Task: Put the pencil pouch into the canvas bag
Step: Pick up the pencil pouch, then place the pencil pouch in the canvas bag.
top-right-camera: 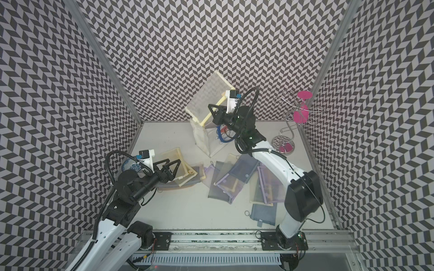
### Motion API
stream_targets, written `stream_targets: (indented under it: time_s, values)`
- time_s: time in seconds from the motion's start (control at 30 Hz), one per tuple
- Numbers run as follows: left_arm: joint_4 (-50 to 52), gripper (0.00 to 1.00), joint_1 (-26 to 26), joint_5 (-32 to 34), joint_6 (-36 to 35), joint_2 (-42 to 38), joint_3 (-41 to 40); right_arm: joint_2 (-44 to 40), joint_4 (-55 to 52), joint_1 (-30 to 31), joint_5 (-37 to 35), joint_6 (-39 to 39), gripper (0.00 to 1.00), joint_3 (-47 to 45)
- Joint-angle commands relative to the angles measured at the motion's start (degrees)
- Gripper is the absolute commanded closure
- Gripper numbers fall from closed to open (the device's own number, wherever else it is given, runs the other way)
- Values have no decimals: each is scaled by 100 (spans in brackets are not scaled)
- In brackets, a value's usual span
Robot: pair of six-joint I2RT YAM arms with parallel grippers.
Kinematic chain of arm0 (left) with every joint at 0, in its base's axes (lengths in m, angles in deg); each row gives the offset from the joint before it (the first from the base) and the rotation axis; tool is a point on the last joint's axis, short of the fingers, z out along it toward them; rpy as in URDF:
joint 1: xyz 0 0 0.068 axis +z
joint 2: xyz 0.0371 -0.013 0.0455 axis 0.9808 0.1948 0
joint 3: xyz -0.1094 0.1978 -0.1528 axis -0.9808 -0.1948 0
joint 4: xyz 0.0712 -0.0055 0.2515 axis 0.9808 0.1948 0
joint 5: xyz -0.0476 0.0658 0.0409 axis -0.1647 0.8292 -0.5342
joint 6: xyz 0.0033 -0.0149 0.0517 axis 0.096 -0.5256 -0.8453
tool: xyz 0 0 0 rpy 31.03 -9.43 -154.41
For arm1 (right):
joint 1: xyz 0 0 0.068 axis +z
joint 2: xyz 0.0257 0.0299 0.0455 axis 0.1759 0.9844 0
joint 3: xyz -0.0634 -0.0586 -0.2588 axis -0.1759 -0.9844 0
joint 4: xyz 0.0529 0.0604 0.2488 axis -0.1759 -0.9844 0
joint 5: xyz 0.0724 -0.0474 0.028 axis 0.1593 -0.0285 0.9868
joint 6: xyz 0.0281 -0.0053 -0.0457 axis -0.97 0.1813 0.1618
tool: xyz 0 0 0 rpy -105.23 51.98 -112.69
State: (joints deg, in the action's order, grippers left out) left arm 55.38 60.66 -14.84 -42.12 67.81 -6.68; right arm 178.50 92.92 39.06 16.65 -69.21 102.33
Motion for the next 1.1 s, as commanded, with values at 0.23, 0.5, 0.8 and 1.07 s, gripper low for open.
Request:
stream_targets:
  time_s: [0.23, 0.5, 0.8, 1.07]
  values:
    - [25, 9, 221, -45, -29, -48, -5, 1803, -1123, -307, -1293, 721, 100, 2024]
    - [-17, 10, 364, -42, 53, 44, -65, 2216, -1245, -326, -1277, 828, 100, 1986]
    - [-60, 12, 484, -13, 123, 94, -165, 2123, -1075, -329, -1035, 704, 100, 1437]
    - [611, 13, 495, 958, 124, 297, 19, 2204, -1393, -343, -925, 774, 98, 1566]
